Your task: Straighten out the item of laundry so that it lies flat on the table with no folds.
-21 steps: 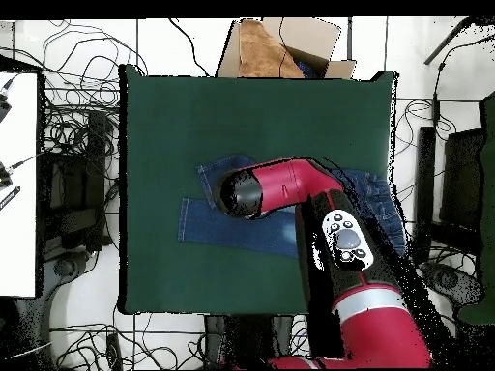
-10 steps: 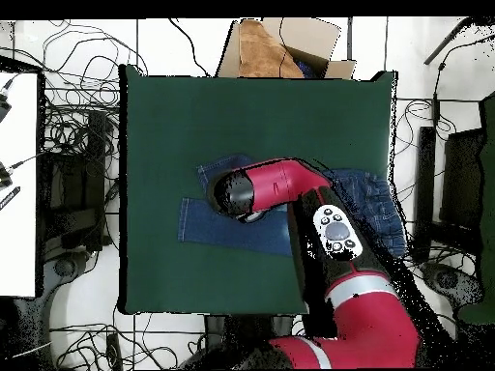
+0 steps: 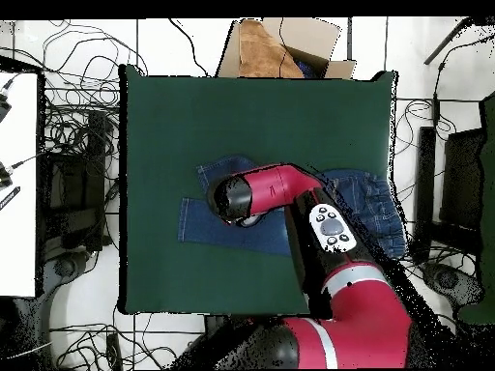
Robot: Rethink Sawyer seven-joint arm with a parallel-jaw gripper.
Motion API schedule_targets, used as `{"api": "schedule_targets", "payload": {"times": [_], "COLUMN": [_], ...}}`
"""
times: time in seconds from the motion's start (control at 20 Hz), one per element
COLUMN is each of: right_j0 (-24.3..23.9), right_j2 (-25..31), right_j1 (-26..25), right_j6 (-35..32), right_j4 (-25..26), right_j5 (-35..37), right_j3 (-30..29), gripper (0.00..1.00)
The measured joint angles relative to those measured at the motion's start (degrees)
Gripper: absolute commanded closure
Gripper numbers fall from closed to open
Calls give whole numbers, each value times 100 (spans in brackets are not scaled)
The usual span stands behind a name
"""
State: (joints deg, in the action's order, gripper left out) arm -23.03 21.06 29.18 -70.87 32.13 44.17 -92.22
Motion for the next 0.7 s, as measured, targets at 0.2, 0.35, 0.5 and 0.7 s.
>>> {"api": "schedule_targets", "payload": {"times": [0.2,0.35,0.5,0.7], "right_j0": [2,8,26,57], "right_j2": [0,0,0,0], "right_j1": [-87,-117,-121,-120], "right_j6": [0,0,0,0], "right_j4": [1,1,1,1], "right_j5": [-1,-1,-1,0], "right_j3": [0,0,1,1], "gripper": [0,0,0,0]}}
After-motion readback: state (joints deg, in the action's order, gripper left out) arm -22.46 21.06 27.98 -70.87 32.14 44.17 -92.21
